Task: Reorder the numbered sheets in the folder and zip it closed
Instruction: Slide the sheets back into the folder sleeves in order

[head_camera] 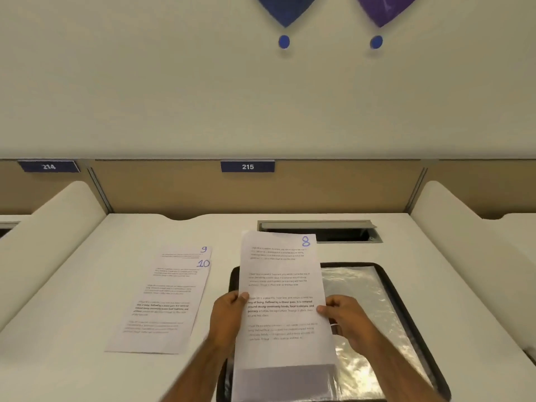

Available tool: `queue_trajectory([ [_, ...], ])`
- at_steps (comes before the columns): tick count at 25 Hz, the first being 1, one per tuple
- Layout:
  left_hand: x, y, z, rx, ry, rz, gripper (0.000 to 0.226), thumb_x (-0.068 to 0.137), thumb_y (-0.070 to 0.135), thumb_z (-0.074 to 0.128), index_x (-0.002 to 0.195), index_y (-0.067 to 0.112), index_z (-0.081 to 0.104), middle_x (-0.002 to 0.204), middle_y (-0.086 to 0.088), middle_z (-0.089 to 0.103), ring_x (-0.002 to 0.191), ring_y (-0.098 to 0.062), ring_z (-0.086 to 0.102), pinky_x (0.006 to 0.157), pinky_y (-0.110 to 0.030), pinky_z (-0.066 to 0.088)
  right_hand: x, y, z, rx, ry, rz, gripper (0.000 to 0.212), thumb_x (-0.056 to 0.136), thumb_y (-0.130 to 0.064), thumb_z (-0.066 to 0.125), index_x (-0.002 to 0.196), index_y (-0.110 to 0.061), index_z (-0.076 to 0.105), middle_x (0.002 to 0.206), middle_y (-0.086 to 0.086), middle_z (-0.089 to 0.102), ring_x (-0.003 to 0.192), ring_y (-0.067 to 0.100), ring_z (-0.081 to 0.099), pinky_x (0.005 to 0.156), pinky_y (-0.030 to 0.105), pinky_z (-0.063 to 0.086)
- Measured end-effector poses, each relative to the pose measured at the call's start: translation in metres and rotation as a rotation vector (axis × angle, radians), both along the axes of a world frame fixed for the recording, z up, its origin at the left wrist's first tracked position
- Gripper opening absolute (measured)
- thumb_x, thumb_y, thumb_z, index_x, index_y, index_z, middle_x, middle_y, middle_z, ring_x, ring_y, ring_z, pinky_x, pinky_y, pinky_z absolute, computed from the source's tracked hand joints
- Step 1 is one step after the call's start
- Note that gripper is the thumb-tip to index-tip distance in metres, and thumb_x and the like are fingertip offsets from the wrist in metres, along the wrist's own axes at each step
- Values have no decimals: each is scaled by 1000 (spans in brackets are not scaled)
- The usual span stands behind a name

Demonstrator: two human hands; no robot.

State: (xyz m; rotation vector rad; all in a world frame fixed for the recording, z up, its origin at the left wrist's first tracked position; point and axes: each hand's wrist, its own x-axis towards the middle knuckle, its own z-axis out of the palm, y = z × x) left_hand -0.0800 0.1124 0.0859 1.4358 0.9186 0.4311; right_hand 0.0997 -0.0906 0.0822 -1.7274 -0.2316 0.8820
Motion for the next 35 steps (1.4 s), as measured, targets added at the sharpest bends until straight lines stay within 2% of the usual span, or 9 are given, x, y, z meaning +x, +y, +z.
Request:
queue_trajectory([
  [4, 14, -41, 14, 23, 2, 7, 19, 102, 16, 57, 97, 11, 74, 90, -2, 79, 79, -20, 76, 68, -31, 61, 18, -33, 6, -1, -36, -13, 21, 93, -4, 66, 104, 13, 60, 92, 11, 78, 86, 29, 76, 72, 41, 63],
  [11, 20, -55, 25, 64, -1, -102, 23, 103, 16, 55, 94, 8, 74, 87, -2, 78, 80, -23, 76, 67, -34, 60, 12, -65, 23, 4, -7, -41, 28, 93, -7, 68, 108, 14, 60, 95, 9, 78, 86, 27, 77, 74, 40, 62],
  [15, 30, -68, 22, 55, -15, -104, 23, 103, 18, 55, 94, 9, 74, 89, -1, 78, 79, -19, 76, 65, -29, 58, 13, -73, 28, -7, -55, -147, 12, 92, -4, 68, 96, 5, 62, 92, 9, 78, 86, 27, 76, 79, 47, 63],
  [18, 40, -70, 21, 59, -31, -92, 22, 103, 19, 56, 94, 10, 74, 87, 0, 78, 82, -22, 75, 73, -37, 61, 23, -78, 30, -16, -51, -120, 10, 92, -2, 67, 97, 5, 63, 93, 10, 78, 87, 28, 76, 79, 46, 63],
  [21, 60, -64, 20, 58, -41, -94, 20, 103, 20, 57, 98, 12, 74, 91, 0, 79, 84, -23, 76, 81, -47, 62, 47, -76, 36, -77, -61, -39, 11, 92, -2, 67, 97, 8, 65, 97, 9, 78, 87, 26, 77, 74, 41, 63],
  [23, 81, -63, 20, 59, -54, -76, 18, 102, 20, 58, 100, 12, 74, 93, 0, 79, 85, -21, 76, 81, -45, 62, 70, -73, 41, -82, -104, -24, 5, 92, -1, 67, 89, 3, 65, 97, 9, 77, 86, 25, 76, 73, 40, 64],
  [30, 145, -63, 2, -40, -67, 141, 25, 104, 15, 46, 102, 9, 70, 98, -10, 75, 84, -28, 72, 70, -35, 58, 171, -72, 48, 47, -67, -84, 8, 92, 3, 66, 99, 7, 64, 105, 17, 75, 87, 32, 76, 77, 48, 63],
  [33, 159, -58, -25, 43, 64, 135, 22, 103, 18, 48, 101, 13, 69, 102, -11, 73, 84, -26, 70, 70, -31, 55, 206, -68, 54, 106, -23, -109, 18, 92, 5, 65, 109, 12, 62, 105, 16, 76, 82, 29, 77, 63, 36, 62],
  [35, 175, -56, -41, 255, 189, 25, 19, 102, 19, 51, 98, 16, 69, 104, -4, 73, 90, -20, 68, 75, -26, 50, 227, -60, 57, 142, -7, -126, 22, 92, 6, 64, 113, 13, 61, 105, 16, 75, 81, 28, 76, 60, 34, 61],
])
